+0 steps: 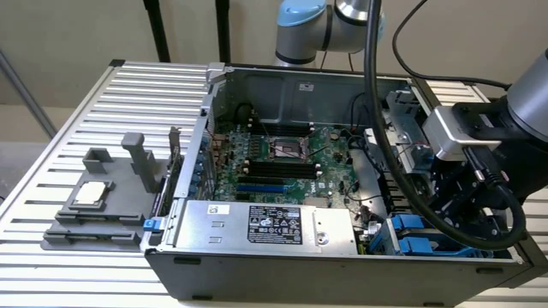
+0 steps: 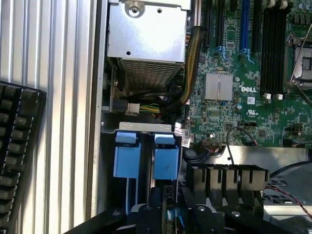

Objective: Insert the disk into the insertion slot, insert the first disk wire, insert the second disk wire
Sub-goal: 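Insert the second disk wire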

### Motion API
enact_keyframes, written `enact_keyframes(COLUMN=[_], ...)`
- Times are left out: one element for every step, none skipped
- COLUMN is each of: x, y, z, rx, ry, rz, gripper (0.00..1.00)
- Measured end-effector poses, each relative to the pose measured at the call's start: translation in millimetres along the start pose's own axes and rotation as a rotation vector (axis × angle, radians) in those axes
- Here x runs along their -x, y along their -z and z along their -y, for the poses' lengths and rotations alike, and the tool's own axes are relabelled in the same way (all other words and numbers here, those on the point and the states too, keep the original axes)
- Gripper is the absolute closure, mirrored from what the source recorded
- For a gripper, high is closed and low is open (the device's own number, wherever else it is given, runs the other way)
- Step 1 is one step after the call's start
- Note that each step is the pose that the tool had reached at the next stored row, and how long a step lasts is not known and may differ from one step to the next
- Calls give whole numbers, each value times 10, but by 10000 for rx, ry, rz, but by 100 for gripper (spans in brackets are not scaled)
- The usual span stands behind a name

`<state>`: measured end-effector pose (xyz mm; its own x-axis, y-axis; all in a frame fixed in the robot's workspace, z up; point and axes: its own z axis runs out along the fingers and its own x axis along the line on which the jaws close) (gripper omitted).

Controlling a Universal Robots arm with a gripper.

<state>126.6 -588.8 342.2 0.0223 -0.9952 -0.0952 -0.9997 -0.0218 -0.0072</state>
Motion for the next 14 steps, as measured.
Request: enact_keyframes(x=[0,1,2,4,6,7,8,9,9,9,8,8,8,8], y=[17,34,50,66,82,93,100,101,101,102,102,102,102,102], z=[-12,-33,-57,-79,-101,-122,-141,-157,-157,-157,-157,-157,-157,-157], rx=[-3,-12,-24,-37,-53,-75,-108,-146,-152,-155,-158,-161,-164,-167], ry=[2,4,6,10,14,16,19,25,26,28,28,29,29,29], rz=[1,3,7,7,8,10,9,9,8,8,8,8,8,7], gripper=[69,69,69,69,69,69,69,69,69,69,69,69,69,69])
